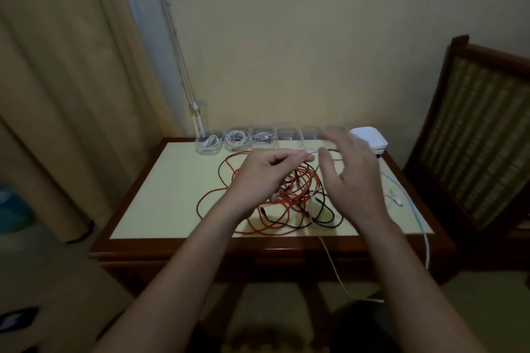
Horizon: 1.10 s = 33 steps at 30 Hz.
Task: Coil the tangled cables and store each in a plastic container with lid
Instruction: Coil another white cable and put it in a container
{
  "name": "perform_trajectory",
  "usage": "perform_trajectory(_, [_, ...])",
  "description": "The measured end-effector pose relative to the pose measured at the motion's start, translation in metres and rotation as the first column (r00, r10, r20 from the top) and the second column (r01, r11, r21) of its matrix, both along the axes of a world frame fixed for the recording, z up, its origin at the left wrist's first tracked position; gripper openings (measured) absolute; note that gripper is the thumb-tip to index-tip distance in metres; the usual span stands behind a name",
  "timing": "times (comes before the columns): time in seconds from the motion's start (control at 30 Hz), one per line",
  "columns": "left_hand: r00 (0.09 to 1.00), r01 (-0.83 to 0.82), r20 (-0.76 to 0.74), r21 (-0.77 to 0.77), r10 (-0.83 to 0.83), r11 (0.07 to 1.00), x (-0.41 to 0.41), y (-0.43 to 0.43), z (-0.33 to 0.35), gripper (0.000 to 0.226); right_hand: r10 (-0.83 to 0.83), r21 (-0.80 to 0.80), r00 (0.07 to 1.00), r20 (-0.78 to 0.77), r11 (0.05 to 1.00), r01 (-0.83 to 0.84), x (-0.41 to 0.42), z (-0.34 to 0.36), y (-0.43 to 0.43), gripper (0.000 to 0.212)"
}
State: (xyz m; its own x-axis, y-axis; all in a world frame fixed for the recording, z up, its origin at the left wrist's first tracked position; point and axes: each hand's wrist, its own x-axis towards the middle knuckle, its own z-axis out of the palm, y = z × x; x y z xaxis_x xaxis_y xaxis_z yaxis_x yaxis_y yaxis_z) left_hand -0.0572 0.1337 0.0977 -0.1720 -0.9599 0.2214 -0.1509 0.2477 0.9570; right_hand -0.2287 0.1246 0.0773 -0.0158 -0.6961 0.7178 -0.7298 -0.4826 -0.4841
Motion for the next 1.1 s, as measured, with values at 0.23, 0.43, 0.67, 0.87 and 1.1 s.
perform_trajectory(0.23, [0.949,0.000,-0.308,0.197,0.062,0.980,-0.003,0.041,-0.001,0.029,0.120,0.234,0.830,0.545,0.929,-0.288,0.012,-0.004,0.044,0.023])
perform_trajectory(0.43, [0.954,-0.168,-0.240,0.079,0.182,0.983,0.016,0.069,-0.025,0.018,0.058,0.320,0.850,0.524,0.911,-0.259,-0.017,-0.018,0.043,0.023])
perform_trajectory(0.67, [0.734,-0.007,-0.656,0.252,0.176,0.968,0.019,0.072,-0.010,0.027,0.060,0.330,0.850,0.523,0.905,-0.267,-0.009,-0.038,0.059,0.016])
perform_trajectory(0.87, [0.480,0.124,-0.865,0.231,0.145,0.965,0.032,0.072,0.002,0.040,0.141,0.470,0.879,0.455,0.801,-0.372,-0.024,-0.060,0.074,0.013])
perform_trajectory(1.1, [0.568,-0.071,-0.797,0.202,0.206,0.977,0.028,0.072,0.007,0.034,0.055,0.448,0.977,0.208,0.883,-0.144,-0.027,-0.070,0.077,0.017])
